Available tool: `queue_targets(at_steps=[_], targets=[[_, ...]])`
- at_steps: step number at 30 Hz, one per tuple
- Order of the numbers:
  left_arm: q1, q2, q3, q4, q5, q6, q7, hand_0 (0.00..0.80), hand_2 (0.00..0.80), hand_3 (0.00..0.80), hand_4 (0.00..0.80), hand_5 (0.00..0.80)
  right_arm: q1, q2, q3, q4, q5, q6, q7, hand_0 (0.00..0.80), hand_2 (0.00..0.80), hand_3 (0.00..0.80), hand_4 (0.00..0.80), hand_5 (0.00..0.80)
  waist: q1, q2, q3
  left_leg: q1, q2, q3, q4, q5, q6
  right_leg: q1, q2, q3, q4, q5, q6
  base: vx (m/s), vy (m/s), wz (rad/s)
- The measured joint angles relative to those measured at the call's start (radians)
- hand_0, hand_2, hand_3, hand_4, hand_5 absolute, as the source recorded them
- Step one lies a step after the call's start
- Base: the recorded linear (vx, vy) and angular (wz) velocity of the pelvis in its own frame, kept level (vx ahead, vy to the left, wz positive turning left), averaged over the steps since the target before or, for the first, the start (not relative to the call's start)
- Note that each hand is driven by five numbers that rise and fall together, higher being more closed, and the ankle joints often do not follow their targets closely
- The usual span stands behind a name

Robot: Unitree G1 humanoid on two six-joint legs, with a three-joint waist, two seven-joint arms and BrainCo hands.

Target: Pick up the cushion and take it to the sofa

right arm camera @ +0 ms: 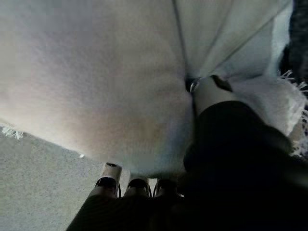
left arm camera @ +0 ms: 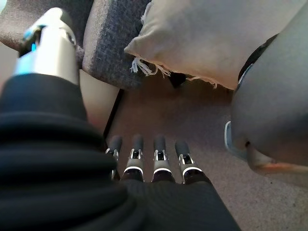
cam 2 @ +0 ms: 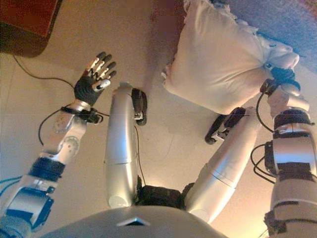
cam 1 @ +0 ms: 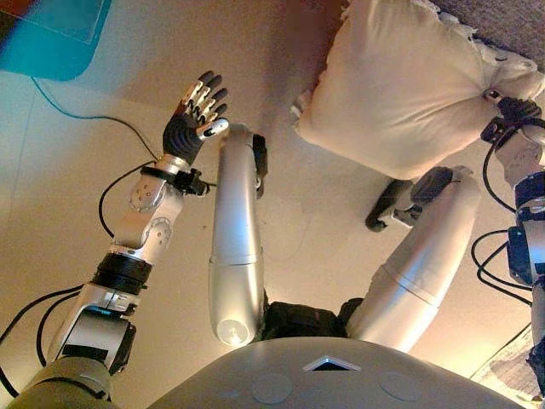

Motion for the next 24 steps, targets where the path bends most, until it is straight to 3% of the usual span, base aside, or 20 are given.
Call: queue_targets(at_steps=[5,9,15,20,23,24], targets=[[0.004,-0.001,0.000,-0.002,0.000,-0.002,-0.004,0.000,0.000,0.000,0.000,0.000,0.010,0.026,-0.022,0.016,0.002,-0.024,-0.038,0.800,0.800,0.800,0.800,0.800,0.009,0.002,0.000,0.037,0.010,0.002,-0.027,-0.001,-0.001,0.044,0.011,-0.011,-0.040,0.001,-0.001,-0.003,0.004,-0.01],[0.018,-0.002,0.001,-0.008,-0.001,-0.002,-0.011,0.000,0.000,0.000,0.000,0.000,0.043,0.052,-0.024,-0.005,0.010,-0.075,-0.040,0.800,0.800,0.800,0.800,0.800,0.009,0.002,0.000,0.093,0.036,0.025,-0.095,0.003,0.005,0.104,0.048,-0.026,-0.132,0.019,-0.027,-0.035,0.032,-0.16],[0.019,-0.008,0.023,-0.027,-0.040,-0.012,-0.008,0.000,0.000,0.000,0.000,0.000,0.117,0.083,-0.023,-0.188,-0.042,-0.123,-0.056,0.800,0.800,0.800,0.800,0.800,0.007,0.000,-0.001,0.222,0.090,0.074,-0.287,0.026,0.041,0.247,0.093,-0.081,-0.403,0.128,-0.013,-0.068,0.026,-0.28],[0.014,-0.023,0.046,-0.038,-0.040,-0.032,0.002,0.000,0.000,0.000,0.000,0.000,0.218,0.125,-0.020,-0.329,-0.097,-0.178,-0.109,0.800,0.800,0.800,0.800,0.800,-0.010,-0.006,-0.002,0.392,0.096,0.122,-0.484,0.064,0.064,0.437,0.090,-0.133,-0.662,0.220,0.011,0.021,0.015,-0.11],[0.028,-0.034,0.064,-0.041,-0.040,-0.029,0.022,0.000,0.000,0.000,0.000,0.000,0.266,0.153,-0.017,-0.386,-0.169,-0.183,-0.152,0.800,0.800,0.800,0.800,0.800,-0.020,-0.031,-0.007,0.516,0.096,0.155,-0.601,0.094,0.064,0.562,0.087,-0.160,-0.799,0.269,-0.005,0.026,-0.034,-0.07],[0.026,-0.040,0.075,-0.036,-0.040,-0.017,0.028,0.000,0.000,0.000,0.000,0.000,0.288,0.156,-0.016,-0.415,-0.192,-0.183,-0.163,0.800,0.800,0.800,0.800,0.800,-0.016,-0.045,-0.007,0.561,0.092,0.166,-0.653,0.109,0.059,0.607,0.083,-0.177,-0.860,0.296,0.016,0.128,-0.072,-0.08]])
